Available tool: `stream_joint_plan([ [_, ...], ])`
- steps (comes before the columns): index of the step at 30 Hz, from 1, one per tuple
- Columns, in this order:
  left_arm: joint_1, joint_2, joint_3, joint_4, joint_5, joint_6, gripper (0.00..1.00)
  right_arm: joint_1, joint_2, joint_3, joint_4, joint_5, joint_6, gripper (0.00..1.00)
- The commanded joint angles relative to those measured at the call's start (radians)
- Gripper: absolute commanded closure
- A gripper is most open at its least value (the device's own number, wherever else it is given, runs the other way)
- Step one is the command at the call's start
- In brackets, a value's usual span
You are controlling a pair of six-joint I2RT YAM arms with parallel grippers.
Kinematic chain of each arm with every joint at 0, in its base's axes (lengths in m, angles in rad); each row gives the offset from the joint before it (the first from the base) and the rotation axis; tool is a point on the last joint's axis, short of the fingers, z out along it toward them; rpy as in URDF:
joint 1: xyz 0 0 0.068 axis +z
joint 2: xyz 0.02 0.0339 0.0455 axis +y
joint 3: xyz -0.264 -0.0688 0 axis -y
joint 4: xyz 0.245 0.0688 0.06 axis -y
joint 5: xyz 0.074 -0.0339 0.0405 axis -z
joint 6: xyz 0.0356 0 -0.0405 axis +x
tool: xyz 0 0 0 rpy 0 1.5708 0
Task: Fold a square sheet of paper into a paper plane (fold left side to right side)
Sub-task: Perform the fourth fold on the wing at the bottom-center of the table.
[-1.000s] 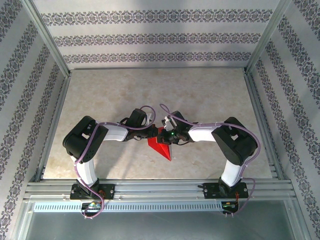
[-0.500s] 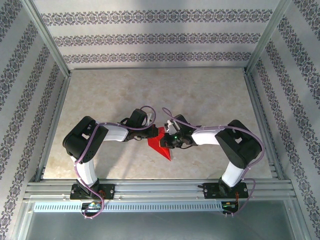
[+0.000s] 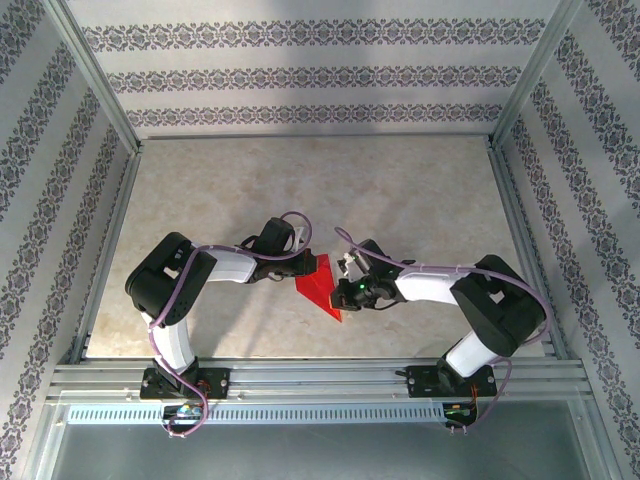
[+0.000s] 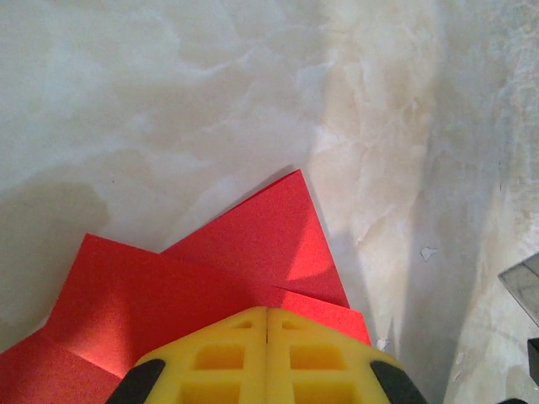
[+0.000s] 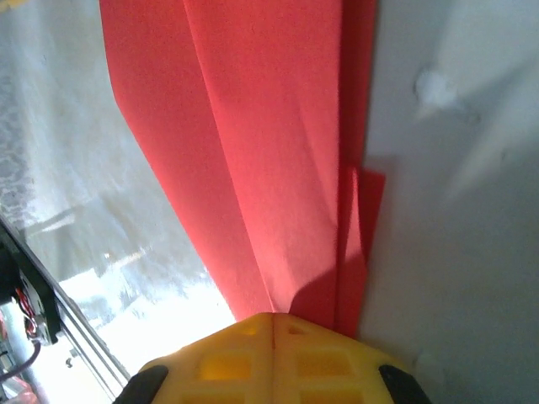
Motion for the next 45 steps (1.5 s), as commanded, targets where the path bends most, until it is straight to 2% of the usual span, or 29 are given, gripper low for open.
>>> stream_joint_plan([
  [1,-0.003,0.023,-0.016,-0.121,-0.086,0.011,1.00,0.008,-0.048,0.025,-0.123,-0.002,-0.047,1.00],
  [7,-0.003,0.019,-0.018,-0.117,-0.082,0.008,1.00,-0.004,-0.127,0.081,-0.152,0.002,-0.048,1.00],
  [16,-0.003,0.025,-0.019,-0.105,-0.075,0.003,1.00,0.031,0.009,0.108,-0.019,0.028,0.000,1.00],
  [22,-0.003,0.025,-0.019,-0.105,-0.075,0.005,1.00,0.035,0.057,0.090,-0.022,0.042,-0.003,1.00],
  [35,-0.001,0.021,-0.014,-0.123,-0.091,0.015,1.00,0.040,-0.045,-0.080,-0.044,0.025,0.032,1.00],
  [43,-0.001,0.011,-0.003,-0.127,-0.088,0.015,1.00,0.049,-0.154,-0.151,-0.131,0.017,0.024,1.00],
  [45,-0.002,0.000,0.008,-0.135,-0.082,0.018,0.97,0.045,-0.182,-0.151,-0.173,0.024,0.011,1.00],
])
